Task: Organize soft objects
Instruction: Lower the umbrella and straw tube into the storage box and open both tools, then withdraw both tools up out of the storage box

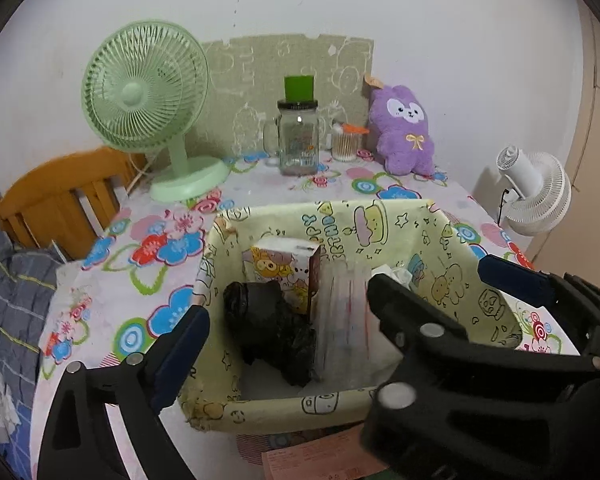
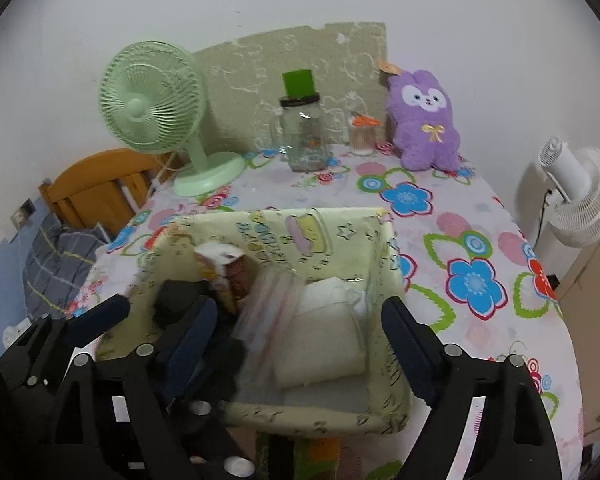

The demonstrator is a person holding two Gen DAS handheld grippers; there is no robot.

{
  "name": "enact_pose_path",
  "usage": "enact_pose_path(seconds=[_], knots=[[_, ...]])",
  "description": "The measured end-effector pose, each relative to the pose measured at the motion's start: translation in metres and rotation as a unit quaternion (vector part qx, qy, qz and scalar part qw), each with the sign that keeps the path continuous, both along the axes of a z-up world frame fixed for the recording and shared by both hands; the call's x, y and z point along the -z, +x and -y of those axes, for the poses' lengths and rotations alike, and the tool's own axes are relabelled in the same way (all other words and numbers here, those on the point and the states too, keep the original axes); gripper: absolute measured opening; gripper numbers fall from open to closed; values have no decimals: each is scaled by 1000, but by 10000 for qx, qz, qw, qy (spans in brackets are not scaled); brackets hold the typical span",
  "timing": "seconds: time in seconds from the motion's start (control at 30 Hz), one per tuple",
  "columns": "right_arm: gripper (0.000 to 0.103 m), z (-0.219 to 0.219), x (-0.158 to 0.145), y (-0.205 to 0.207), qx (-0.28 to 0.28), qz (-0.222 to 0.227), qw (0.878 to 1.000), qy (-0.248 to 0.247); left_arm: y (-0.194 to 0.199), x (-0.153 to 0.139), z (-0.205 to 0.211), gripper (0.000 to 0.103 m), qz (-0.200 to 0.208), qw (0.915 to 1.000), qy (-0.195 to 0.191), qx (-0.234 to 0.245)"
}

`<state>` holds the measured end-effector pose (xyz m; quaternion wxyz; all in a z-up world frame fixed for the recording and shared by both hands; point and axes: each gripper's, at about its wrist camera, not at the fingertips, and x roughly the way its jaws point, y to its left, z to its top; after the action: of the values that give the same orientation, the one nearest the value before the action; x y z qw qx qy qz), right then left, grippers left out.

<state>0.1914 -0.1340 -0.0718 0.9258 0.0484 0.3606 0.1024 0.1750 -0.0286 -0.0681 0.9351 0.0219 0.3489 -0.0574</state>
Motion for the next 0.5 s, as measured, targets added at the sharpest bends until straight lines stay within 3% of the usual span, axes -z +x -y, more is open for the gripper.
enact_pose_path(seconds=[0.5], knots=[[90,4,-30,-35,107,321,9994,33,-36,-26,1,103,389,9992,-95,9]])
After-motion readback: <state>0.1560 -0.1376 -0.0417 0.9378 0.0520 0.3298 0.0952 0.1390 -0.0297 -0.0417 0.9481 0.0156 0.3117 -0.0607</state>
